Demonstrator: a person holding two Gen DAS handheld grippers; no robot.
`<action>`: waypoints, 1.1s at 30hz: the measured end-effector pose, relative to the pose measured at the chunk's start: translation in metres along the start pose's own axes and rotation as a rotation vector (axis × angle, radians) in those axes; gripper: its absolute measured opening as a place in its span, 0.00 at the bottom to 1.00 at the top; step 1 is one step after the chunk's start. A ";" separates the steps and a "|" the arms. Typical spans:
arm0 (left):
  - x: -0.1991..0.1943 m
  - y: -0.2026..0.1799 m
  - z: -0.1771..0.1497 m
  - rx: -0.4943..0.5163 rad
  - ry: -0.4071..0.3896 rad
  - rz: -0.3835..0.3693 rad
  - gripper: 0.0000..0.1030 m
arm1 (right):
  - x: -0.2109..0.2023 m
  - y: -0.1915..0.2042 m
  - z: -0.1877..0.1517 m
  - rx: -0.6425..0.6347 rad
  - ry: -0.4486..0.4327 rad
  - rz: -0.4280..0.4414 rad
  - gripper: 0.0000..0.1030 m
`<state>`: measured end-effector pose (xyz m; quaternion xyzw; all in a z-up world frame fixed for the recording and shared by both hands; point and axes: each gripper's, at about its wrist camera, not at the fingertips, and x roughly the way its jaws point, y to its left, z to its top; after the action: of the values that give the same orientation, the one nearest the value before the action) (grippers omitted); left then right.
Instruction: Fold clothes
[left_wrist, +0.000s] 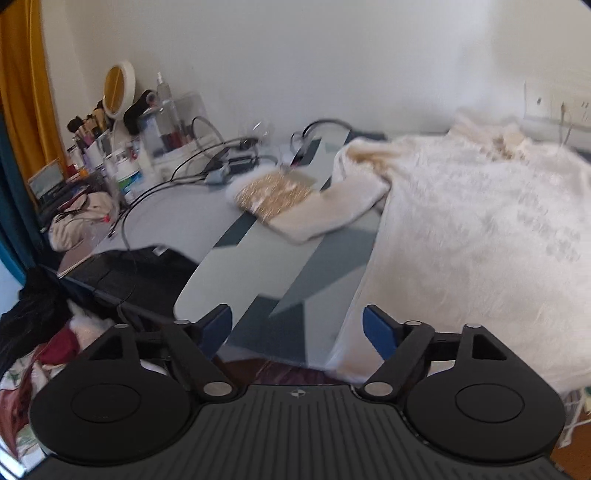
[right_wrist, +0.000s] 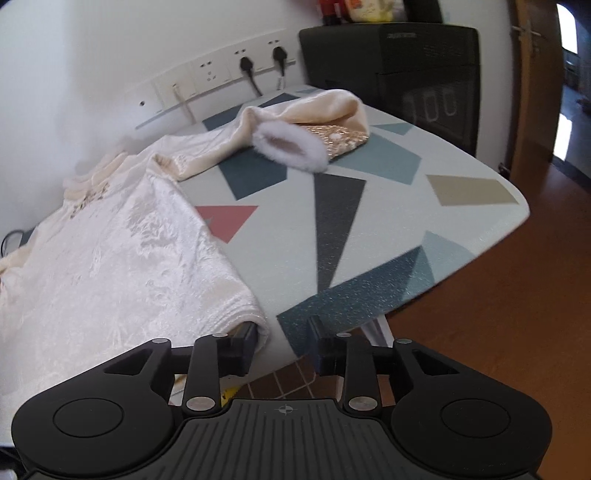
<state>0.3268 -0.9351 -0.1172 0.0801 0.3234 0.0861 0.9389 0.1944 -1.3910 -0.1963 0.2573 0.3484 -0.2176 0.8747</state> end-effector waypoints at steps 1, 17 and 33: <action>0.001 0.001 0.008 -0.002 -0.012 -0.004 0.79 | -0.002 -0.001 -0.002 0.013 -0.005 -0.009 0.30; 0.057 -0.039 0.084 0.001 0.007 -0.332 0.97 | -0.056 0.019 0.015 0.368 -0.164 -0.108 0.77; 0.085 -0.128 0.159 0.082 0.106 -0.417 0.99 | -0.036 0.180 0.140 -0.044 -0.246 -0.128 0.99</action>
<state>0.5055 -1.0562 -0.0708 0.0449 0.3852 -0.1192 0.9140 0.3406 -1.3289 -0.0293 0.1866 0.2588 -0.2954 0.9005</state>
